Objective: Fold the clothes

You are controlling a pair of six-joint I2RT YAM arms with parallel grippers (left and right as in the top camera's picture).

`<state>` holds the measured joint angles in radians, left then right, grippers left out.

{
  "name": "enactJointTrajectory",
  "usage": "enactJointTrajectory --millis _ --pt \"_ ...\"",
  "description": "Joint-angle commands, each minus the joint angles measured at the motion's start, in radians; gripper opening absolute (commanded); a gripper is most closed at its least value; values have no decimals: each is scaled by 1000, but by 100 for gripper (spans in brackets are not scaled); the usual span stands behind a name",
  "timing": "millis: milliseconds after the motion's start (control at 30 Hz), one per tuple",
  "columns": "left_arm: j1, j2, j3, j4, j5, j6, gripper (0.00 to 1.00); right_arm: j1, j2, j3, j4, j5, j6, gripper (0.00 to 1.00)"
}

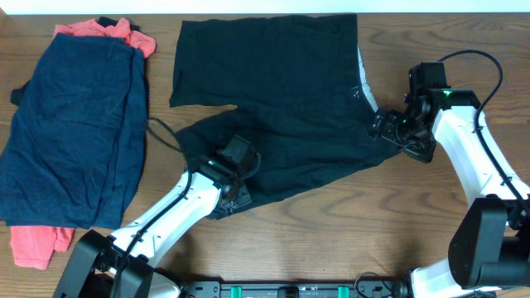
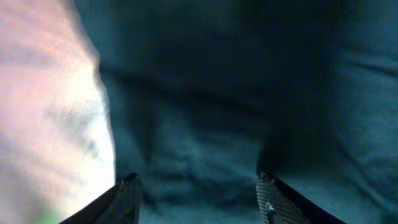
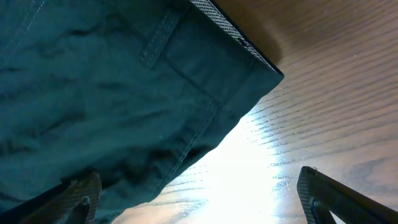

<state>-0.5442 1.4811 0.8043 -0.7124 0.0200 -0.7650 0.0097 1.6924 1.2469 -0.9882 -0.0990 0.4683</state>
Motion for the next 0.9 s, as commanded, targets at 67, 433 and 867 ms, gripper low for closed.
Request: enactJointTrajectory --millis 67,433,867 --pt "0 2 -2 26 74 435 62 -3 -4 -6 -44 5 -44 99" --pt "0 2 -6 -49 58 711 56 -2 -4 -6 -67 5 -85 99" --pt "0 30 -140 45 59 737 38 -2 -4 -6 -68 5 -103 99"
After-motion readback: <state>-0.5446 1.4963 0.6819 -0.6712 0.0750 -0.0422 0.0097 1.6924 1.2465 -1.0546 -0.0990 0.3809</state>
